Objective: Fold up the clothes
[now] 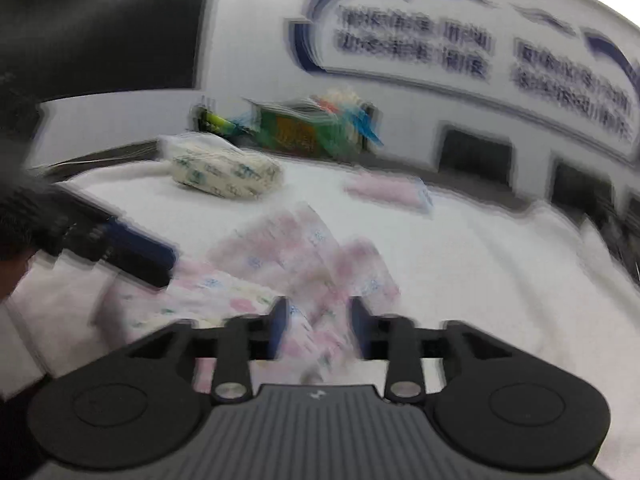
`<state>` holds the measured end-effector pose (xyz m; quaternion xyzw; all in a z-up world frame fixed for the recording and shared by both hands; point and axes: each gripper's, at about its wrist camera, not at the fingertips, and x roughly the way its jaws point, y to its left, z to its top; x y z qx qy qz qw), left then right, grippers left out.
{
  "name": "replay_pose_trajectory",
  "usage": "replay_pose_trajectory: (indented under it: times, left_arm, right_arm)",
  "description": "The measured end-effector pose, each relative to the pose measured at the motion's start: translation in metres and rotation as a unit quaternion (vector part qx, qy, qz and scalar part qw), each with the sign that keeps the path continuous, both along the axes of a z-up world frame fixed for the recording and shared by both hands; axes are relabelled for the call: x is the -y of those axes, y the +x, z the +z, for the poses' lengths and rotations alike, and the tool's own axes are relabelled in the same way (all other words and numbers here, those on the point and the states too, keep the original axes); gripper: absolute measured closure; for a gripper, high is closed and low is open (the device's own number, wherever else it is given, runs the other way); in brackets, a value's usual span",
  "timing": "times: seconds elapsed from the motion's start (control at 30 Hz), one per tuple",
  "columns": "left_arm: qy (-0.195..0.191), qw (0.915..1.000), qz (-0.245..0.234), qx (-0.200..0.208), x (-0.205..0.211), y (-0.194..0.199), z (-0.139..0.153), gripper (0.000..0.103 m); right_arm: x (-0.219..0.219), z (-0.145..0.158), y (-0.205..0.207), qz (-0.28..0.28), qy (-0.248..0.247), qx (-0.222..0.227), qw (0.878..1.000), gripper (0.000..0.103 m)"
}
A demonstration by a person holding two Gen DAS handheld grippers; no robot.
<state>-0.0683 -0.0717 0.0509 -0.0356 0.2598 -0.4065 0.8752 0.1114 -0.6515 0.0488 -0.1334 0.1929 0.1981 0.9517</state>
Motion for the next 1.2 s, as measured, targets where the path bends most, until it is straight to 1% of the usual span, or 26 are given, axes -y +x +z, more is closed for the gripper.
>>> replay_pose_trajectory:
  times: [0.03, 0.07, 0.1, 0.17, 0.2, 0.23, 0.3, 0.33, 0.37, 0.43, 0.5, 0.53, 0.57, 0.6, 0.67, 0.7, 0.73, 0.77, 0.83, 0.87, 0.9, 0.93, 0.97, 1.0, 1.07, 1.2]
  left_arm:
    - [0.010, 0.9996, 0.000, 0.025, -0.004, -0.004, 0.004, 0.057]
    - [0.021, 0.9986, -0.004, 0.048, -0.008, -0.008, 0.008, 0.053]
    - [0.029, 0.9972, -0.027, 0.063, -0.010, -0.013, 0.009, 0.049]
    - [0.045, 0.9919, -0.078, 0.089, -0.013, -0.022, 0.011, 0.033]
    - [0.053, 0.9871, -0.109, 0.105, -0.012, -0.029, 0.010, 0.031]
    - [0.061, 0.9804, -0.141, 0.124, -0.009, -0.034, 0.007, 0.031]
    - [0.082, 0.9712, -0.172, 0.142, 0.000, -0.038, -0.001, 0.031]
    - [0.104, 0.9662, -0.182, 0.150, 0.006, -0.037, -0.005, 0.031]
    - [0.128, 0.9613, -0.184, 0.159, 0.012, -0.034, -0.010, 0.031]
    - [0.175, 0.9503, -0.189, 0.175, 0.024, -0.029, -0.019, 0.031]
    - [0.200, 0.9442, -0.199, 0.170, 0.030, -0.022, -0.025, 0.031]
    - [0.203, 0.9425, -0.203, 0.172, 0.032, -0.020, -0.028, 0.028]
    - [0.206, 0.9404, -0.204, 0.178, 0.032, -0.019, -0.031, 0.022]
    - [0.209, 0.9383, -0.205, 0.183, 0.033, -0.018, -0.033, 0.020]
    - [0.216, 0.9339, -0.211, 0.191, 0.037, -0.014, -0.039, 0.019]
    - [0.220, 0.9313, -0.218, 0.192, 0.040, -0.012, -0.042, 0.019]
    - [0.223, 0.9283, -0.223, 0.197, 0.041, -0.010, -0.046, 0.019]
    - [0.224, 0.9259, -0.227, 0.202, 0.042, -0.007, -0.050, 0.019]
    - [0.208, 0.9279, -0.235, 0.202, 0.041, 0.003, -0.056, 0.017]
    - [0.198, 0.9348, -0.235, 0.178, 0.040, 0.012, -0.056, 0.020]
    - [0.188, 0.9416, -0.234, 0.152, 0.038, 0.021, -0.056, 0.024]
    - [0.179, 0.9478, -0.228, 0.132, 0.036, 0.029, -0.055, 0.031]
    - [0.168, 0.9530, -0.226, 0.112, 0.034, 0.037, -0.054, 0.031]
    - [0.157, 0.9570, -0.226, 0.092, 0.031, 0.044, -0.054, 0.032]
    - [0.139, 0.9611, -0.229, 0.067, 0.027, 0.054, -0.053, 0.032]
    - [0.128, 0.9612, -0.241, 0.036, 0.025, 0.068, -0.045, 0.033]
  right_arm:
    - [0.009, 0.004, 0.001, 0.034, -0.018, 0.020, 0.999, 0.045]
    - [0.013, 0.007, -0.001, 0.069, -0.039, 0.038, 0.996, 0.037]
    - [0.011, 0.006, -0.006, 0.107, -0.064, 0.045, 0.991, 0.035]
    - [0.023, 0.004, -0.005, 0.177, -0.098, 0.040, 0.979, 0.032]
    - [0.029, 0.001, 0.001, 0.195, -0.105, 0.031, 0.975, 0.029]
    - [0.036, -0.001, 0.007, 0.213, -0.112, 0.023, 0.970, 0.029]
    - [0.050, -0.008, 0.027, 0.234, -0.123, 0.009, 0.964, 0.029]
    - [0.057, -0.011, 0.039, 0.240, -0.128, 0.003, 0.962, 0.029]
    - [0.059, -0.015, 0.050, 0.244, -0.132, -0.005, 0.961, 0.029]
    - [0.046, -0.021, 0.069, 0.243, -0.133, -0.031, 0.960, 0.039]
    - [0.068, -0.017, 0.095, 0.242, -0.110, -0.048, 0.963, 0.051]
    - [0.079, -0.015, 0.108, 0.242, -0.099, -0.057, 0.964, 0.056]
    - [0.090, -0.013, 0.122, 0.241, -0.087, -0.065, 0.964, 0.058]
    - [0.102, -0.012, 0.135, 0.240, -0.076, -0.073, 0.965, 0.061]
    - [0.118, -0.008, 0.155, 0.240, -0.052, -0.088, 0.965, 0.063]
    - [0.104, -0.006, 0.144, 0.243, -0.041, -0.092, 0.965, 0.063]
    - [0.078, -0.006, 0.129, 0.249, -0.030, -0.097, 0.963, 0.064]
    - [0.069, -0.007, 0.126, 0.253, -0.022, -0.100, 0.962, 0.064]
    - [0.080, -0.014, 0.144, 0.251, -0.036, -0.084, 0.964, 0.064]
    - [0.085, -0.017, 0.153, 0.250, -0.044, -0.076, 0.964, 0.062]
    - [0.091, -0.020, 0.162, 0.249, -0.051, -0.068, 0.965, 0.052]
    - [0.097, -0.023, 0.171, 0.247, -0.058, -0.060, 0.965, 0.044]
    - [0.102, -0.026, 0.180, 0.246, -0.066, -0.053, 0.966, 0.027]
    - [0.108, -0.029, 0.188, 0.245, -0.073, -0.045, 0.966, 0.017]
    - [0.119, -0.035, 0.206, 0.242, -0.088, -0.029, 0.966, 0.015]
    - [0.141, -0.048, 0.242, 0.236, -0.117, 0.003, 0.965, 0.015]
